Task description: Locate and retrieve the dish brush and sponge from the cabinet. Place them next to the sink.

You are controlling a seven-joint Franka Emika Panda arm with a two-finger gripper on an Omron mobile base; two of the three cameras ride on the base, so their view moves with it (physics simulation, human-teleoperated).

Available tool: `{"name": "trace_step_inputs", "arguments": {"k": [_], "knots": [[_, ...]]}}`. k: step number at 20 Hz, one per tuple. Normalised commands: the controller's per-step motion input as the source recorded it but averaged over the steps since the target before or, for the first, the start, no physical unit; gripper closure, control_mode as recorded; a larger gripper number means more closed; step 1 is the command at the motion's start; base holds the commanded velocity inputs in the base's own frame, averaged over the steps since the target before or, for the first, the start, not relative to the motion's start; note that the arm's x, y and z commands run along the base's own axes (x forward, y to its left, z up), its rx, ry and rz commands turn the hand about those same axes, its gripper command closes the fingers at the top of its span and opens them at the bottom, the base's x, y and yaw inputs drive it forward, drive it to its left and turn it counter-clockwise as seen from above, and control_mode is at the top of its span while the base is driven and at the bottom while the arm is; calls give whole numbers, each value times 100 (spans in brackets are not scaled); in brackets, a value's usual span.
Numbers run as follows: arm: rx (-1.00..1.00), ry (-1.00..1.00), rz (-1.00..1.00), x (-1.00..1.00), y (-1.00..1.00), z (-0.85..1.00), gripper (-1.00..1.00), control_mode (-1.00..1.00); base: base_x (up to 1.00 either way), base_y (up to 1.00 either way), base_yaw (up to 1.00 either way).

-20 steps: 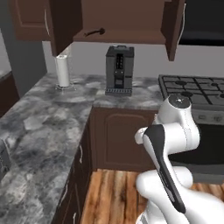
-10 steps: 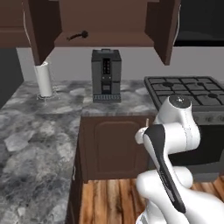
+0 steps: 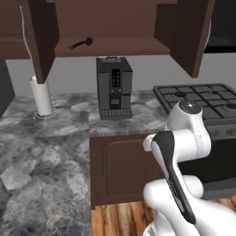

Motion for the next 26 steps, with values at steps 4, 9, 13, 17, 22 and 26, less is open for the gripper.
{"name": "trace_step_inputs", "arguments": {"k": [4,9,13,17,22,26], "knots": [[0,0,0,0,0,0,-100,100,44,50,-20],[0,0,0,0,0,0,-100,100,43,28,-15],[0,0,0,0,0,0,-100,100,56,14,-18],[0,0,0,0,0,0,-100,100,52,34,-19],[0,0,0,0,0,0,-100,100,50,44,-18],[0,0,0,0,0,0,-100,100,69,30,-15]]}}
